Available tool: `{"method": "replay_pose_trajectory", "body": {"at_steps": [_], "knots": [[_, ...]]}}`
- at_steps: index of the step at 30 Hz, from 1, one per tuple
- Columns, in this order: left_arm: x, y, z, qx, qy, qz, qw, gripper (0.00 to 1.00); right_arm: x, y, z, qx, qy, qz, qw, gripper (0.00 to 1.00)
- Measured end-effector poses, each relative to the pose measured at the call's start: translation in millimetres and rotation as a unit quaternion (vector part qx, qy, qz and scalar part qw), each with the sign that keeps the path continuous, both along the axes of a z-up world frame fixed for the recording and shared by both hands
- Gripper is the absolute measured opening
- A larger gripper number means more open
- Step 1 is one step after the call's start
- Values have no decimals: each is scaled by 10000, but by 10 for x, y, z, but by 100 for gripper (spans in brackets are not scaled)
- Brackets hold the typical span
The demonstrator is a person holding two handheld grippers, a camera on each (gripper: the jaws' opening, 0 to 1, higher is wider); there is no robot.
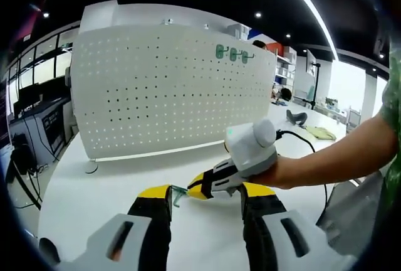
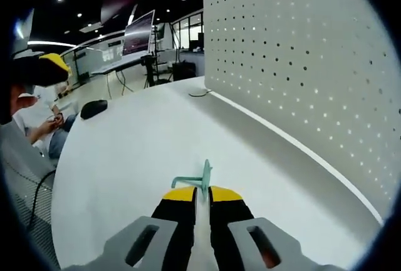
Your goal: Insert the hook assembly into the mounting plate slot until the hook locks in place.
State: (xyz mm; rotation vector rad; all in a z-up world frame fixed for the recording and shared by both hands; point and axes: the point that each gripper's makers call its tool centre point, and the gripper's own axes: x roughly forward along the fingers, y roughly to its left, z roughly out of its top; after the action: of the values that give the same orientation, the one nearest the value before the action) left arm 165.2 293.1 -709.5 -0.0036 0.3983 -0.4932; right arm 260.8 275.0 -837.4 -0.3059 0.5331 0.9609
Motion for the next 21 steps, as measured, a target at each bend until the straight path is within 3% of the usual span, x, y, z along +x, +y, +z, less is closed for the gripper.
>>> {"method": "replay_pose_trajectory", "body": {"at_steps": [21], "knots": [[10, 116, -15, 100, 15, -15, 9999, 45, 27, 23, -1, -79, -110, 30, 9999, 0]]}}
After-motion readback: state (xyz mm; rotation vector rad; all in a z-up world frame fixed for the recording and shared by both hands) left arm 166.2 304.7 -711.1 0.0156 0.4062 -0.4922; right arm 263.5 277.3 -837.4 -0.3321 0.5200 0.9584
